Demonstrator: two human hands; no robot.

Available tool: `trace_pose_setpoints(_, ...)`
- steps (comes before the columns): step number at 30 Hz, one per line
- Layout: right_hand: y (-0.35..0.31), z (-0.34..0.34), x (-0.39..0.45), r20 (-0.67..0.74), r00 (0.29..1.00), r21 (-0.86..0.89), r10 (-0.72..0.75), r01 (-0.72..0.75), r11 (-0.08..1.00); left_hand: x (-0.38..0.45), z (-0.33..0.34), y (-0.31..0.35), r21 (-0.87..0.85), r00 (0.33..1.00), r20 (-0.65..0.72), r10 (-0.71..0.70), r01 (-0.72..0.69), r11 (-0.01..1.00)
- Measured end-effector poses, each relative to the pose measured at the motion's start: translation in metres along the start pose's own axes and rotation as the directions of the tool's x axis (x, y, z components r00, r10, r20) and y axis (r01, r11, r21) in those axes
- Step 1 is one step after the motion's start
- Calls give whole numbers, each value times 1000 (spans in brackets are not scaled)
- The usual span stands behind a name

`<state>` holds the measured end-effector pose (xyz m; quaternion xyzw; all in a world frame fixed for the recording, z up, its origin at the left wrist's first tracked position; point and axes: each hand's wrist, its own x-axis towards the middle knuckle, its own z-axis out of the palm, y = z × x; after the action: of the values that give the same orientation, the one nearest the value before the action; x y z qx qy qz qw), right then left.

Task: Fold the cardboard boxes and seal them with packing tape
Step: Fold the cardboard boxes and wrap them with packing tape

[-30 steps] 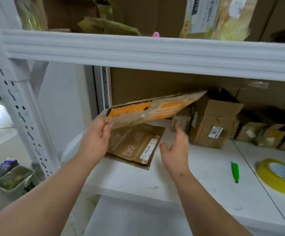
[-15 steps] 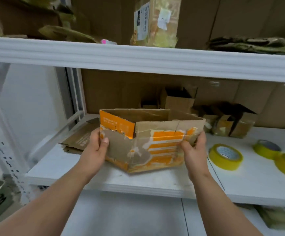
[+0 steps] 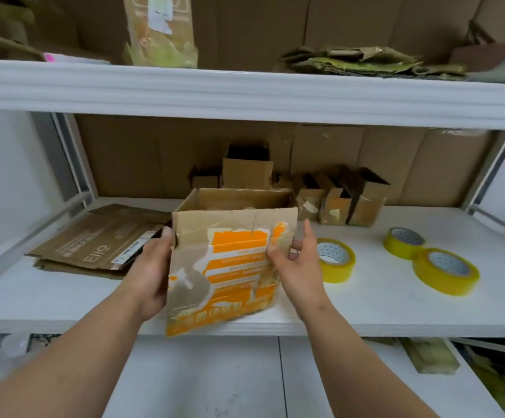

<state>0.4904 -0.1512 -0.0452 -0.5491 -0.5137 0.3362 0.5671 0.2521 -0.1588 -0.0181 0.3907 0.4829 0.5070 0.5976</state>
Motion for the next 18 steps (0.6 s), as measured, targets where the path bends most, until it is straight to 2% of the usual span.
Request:
trace_pose_setpoints(2, 3, 4, 5, 14, 1000, -16, -9, 9, 1000, 2, -5, 3, -138, 991, 96, -98, 110, 984)
trace_pose_setpoints(4, 5, 9, 9, 46, 999, -21, -27, 28, 999, -1, -9, 6, -166, 981, 166, -104, 131, 977)
trace_pose_setpoints(8, 5, 18, 17, 108, 992, 7, -60, 59, 998, 0, -24, 15, -142, 953, 299, -57, 103, 984)
trace_pose_setpoints(11, 3, 27, 24, 115, 992, -9, -42, 43, 999, 8, -33, 29, -50, 947, 319, -17, 34, 998)
trace_pose_setpoints(13, 2, 33, 30, 100, 995, -48, -14, 19, 999, 14, -37, 36, 123, 966, 257, 5, -38, 992)
trace_pose_setpoints(15, 1, 42, 35, 85, 996, -96, 3, 5, 995, 23, -41, 40, 282, 994, 108, 22, -52, 958)
trace_pose_setpoints(17, 1, 54, 38, 68, 998, -164, -17, 28, 986, 33, -45, 40, 315, 996, -79, 30, -3, 949)
trace_pose_setpoints(18, 2, 61, 38, 53, 998, -204, -38, 48, 978, 39, -47, 40, 266, 987, -156, 21, 22, 964)
